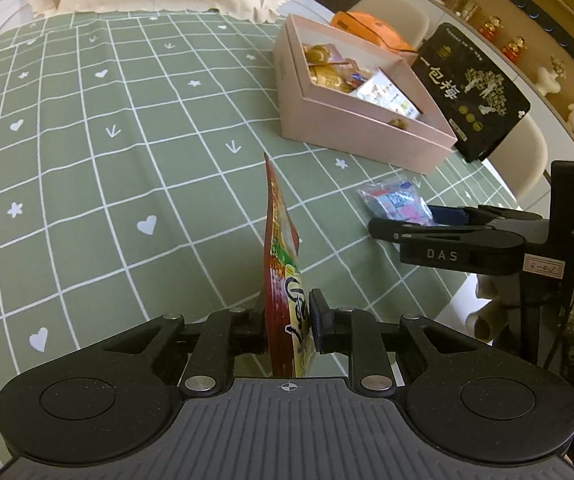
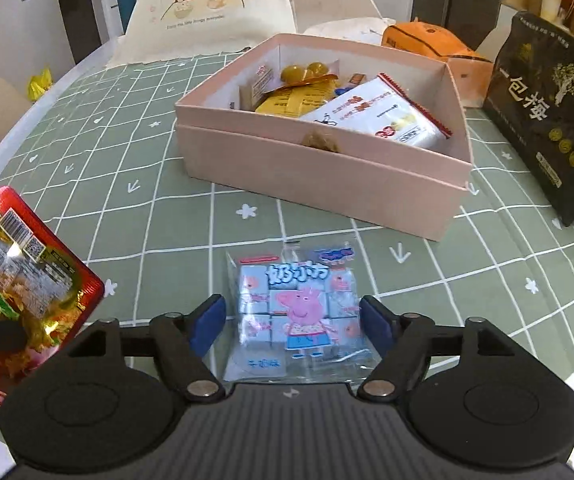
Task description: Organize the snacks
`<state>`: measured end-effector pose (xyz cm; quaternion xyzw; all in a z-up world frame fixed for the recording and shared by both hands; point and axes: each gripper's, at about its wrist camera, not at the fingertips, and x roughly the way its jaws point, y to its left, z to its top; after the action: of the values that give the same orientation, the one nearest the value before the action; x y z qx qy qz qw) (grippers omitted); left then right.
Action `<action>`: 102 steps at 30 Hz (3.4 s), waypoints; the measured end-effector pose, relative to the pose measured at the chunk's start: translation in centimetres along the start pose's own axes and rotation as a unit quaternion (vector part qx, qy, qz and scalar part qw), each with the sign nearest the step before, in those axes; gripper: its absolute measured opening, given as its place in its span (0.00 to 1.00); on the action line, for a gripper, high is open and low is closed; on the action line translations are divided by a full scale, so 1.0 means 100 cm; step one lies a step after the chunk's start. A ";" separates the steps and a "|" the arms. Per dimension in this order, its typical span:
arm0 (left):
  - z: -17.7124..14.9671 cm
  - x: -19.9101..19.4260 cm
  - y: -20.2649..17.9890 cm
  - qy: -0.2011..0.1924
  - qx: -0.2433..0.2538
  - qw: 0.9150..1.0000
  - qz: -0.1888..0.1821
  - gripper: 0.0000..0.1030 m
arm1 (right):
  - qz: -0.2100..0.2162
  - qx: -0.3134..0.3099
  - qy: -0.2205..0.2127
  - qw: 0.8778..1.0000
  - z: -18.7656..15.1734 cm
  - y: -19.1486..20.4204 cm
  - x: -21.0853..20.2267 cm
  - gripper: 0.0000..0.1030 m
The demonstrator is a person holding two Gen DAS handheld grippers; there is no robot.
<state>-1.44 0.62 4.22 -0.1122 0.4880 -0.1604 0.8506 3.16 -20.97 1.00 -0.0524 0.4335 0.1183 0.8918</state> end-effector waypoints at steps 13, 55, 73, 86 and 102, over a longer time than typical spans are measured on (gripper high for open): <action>-0.001 0.009 0.007 -0.005 -0.010 1.000 -0.029 0.23 | 0.053 -0.015 0.014 0.998 -0.015 0.021 -0.050 0.57; 0.024 0.009 0.006 0.007 -0.028 0.997 -0.071 0.21 | -0.016 -0.061 -0.060 0.996 0.011 0.002 -0.052 0.74; -0.013 0.015 -0.054 0.044 0.069 0.994 -0.072 0.21 | -0.035 0.009 0.026 0.999 -0.015 -0.061 -0.037 0.58; -0.018 0.046 -0.157 0.025 0.288 0.957 -0.020 0.24 | -0.049 0.071 0.033 0.996 -0.059 -0.077 -0.068 0.63; -0.004 0.042 -0.097 -0.010 0.270 0.956 0.117 0.74 | -0.006 0.128 0.019 0.992 -0.051 -0.065 -0.055 0.67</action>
<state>-1.39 -9.94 4.05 0.1780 0.4279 -0.1849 0.8666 -2.33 -29.16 2.07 0.0569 0.4616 0.0554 0.8835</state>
